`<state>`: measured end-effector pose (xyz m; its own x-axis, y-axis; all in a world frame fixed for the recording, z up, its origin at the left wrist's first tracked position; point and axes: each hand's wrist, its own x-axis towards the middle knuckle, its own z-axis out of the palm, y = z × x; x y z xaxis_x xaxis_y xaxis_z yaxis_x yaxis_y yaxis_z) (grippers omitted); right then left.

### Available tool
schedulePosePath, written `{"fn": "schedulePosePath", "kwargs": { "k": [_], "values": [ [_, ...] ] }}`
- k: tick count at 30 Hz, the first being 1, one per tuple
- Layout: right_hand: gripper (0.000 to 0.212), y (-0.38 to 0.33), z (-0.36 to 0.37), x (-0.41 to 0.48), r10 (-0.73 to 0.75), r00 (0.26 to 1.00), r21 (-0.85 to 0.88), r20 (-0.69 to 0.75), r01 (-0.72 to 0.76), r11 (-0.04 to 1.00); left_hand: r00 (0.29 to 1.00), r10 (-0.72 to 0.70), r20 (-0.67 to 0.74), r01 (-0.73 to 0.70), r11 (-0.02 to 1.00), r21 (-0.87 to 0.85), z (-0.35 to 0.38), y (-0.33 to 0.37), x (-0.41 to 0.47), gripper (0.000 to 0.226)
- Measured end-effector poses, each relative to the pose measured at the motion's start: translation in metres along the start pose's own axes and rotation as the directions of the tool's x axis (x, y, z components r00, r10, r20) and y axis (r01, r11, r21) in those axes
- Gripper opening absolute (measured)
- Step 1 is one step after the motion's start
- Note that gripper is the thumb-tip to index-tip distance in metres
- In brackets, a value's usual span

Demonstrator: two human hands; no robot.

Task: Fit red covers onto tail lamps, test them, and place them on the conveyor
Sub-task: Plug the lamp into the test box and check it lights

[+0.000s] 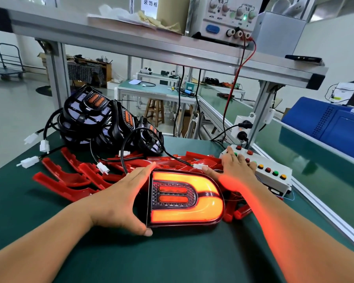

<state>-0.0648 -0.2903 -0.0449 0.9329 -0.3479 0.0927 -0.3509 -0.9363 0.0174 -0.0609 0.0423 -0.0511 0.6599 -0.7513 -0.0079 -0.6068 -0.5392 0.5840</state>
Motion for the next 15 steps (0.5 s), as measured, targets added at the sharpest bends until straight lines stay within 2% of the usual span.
{"fn": "schedulePosePath", "kwargs": {
  "k": [11, 15],
  "values": [
    [0.134, 0.003, -0.009, -0.01, 0.021, 0.999, 0.079, 0.046, -0.025, 0.997, 1.0, -0.004, -0.002, 0.004, 1.0, -0.007, 0.001, -0.001, 0.001, 0.147],
    [0.135, 0.021, -0.017, -0.021, 0.113, 0.993, 0.065, 0.017, -0.114, 0.991, 1.0, -0.018, 0.006, 0.018, 1.0, -0.011, 0.001, -0.001, 0.001, 0.147]
  ]
}}
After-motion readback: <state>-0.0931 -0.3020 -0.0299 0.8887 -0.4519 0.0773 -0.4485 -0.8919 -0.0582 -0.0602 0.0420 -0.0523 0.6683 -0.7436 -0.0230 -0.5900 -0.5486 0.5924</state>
